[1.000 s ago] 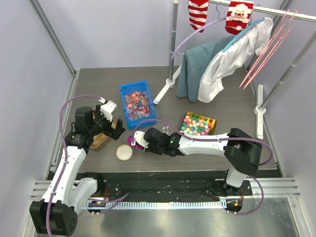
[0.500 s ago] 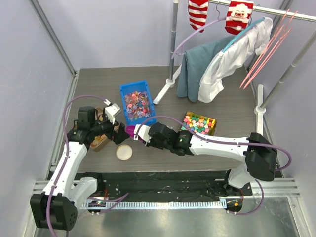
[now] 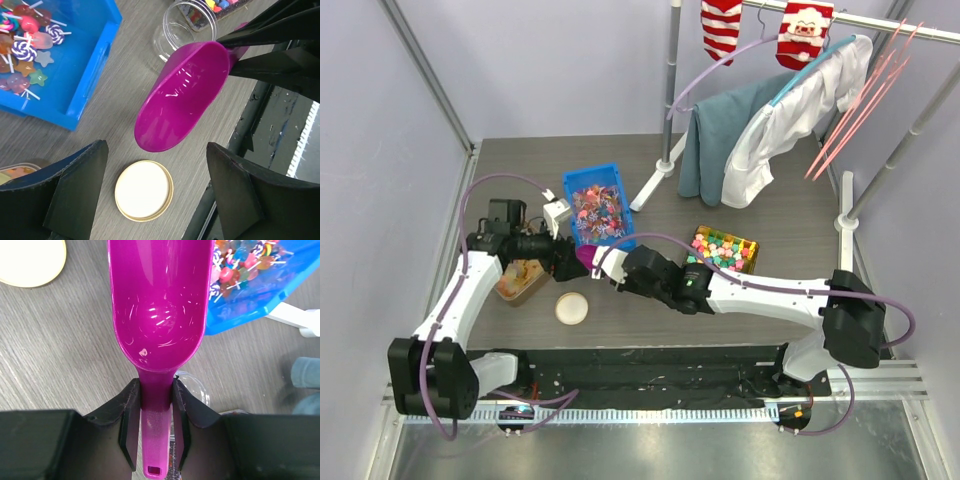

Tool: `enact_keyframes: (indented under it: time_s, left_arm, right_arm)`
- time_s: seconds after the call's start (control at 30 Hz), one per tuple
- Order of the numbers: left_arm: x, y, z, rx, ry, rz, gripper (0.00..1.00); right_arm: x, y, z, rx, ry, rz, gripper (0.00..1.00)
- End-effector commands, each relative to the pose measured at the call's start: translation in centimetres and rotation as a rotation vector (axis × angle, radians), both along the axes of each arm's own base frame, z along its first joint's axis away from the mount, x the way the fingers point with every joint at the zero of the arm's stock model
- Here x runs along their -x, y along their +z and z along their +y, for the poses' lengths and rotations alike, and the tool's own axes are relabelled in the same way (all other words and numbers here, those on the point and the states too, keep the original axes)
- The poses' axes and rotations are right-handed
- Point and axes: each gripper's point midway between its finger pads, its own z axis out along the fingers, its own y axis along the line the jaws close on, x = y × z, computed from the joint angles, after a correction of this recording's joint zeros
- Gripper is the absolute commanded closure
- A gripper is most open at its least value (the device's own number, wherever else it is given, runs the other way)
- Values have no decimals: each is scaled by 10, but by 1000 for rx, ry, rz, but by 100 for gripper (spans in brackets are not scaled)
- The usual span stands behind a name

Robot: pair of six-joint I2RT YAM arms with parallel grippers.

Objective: Pack the candies
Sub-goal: Pick up the spatula from the center of the board.

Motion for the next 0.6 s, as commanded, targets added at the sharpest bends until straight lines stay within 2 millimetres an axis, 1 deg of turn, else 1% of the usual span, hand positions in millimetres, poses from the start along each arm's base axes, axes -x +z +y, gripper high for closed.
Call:
enact_keyframes:
  time_s: [0.0, 0.2, 0.27, 0.3, 0.33, 0.37, 0.4, 0.43, 0.5, 0.53, 0.57]
  left_arm:
    - [-9, 21, -7, 46, -41, -28, 18]
    - [-19, 31, -12, 73, -50, -16, 19]
    - [-21, 34, -13, 81, -54, -15, 21]
    - [-22, 33, -14, 84, -56, -5, 24]
    - [-22, 33, -14, 87, -60, 1, 30]
    - [-22, 34, -16, 98, -68, 5, 33]
    - [-20, 32, -16, 102, -75, 28, 34]
    - [-19, 31, -17, 104, -85, 34, 38]
    - [-15, 32, -19, 118, -104, 58, 45]
    - [-14, 30, -19, 118, -116, 63, 52]
    - [-14, 29, -19, 119, -119, 73, 54]
  right_arm:
    - [-8, 54, 15, -135, -10, -89, 99]
    - [-5, 53, 20, -131, -3, -100, 99]
    - [-5, 53, 21, -131, -3, -102, 99]
    - [-4, 54, 21, -131, -5, -106, 99]
    - [-6, 57, 22, -139, -12, -112, 99]
    - [-6, 59, 22, -141, -13, -115, 99]
    - [-6, 61, 23, -145, -13, -117, 99]
    - [-7, 66, 24, -152, -17, -126, 99]
    - [-9, 66, 26, -141, -23, -133, 99]
    - [-10, 69, 27, -139, -24, -143, 99]
    - [-10, 68, 28, -132, -25, -148, 99]
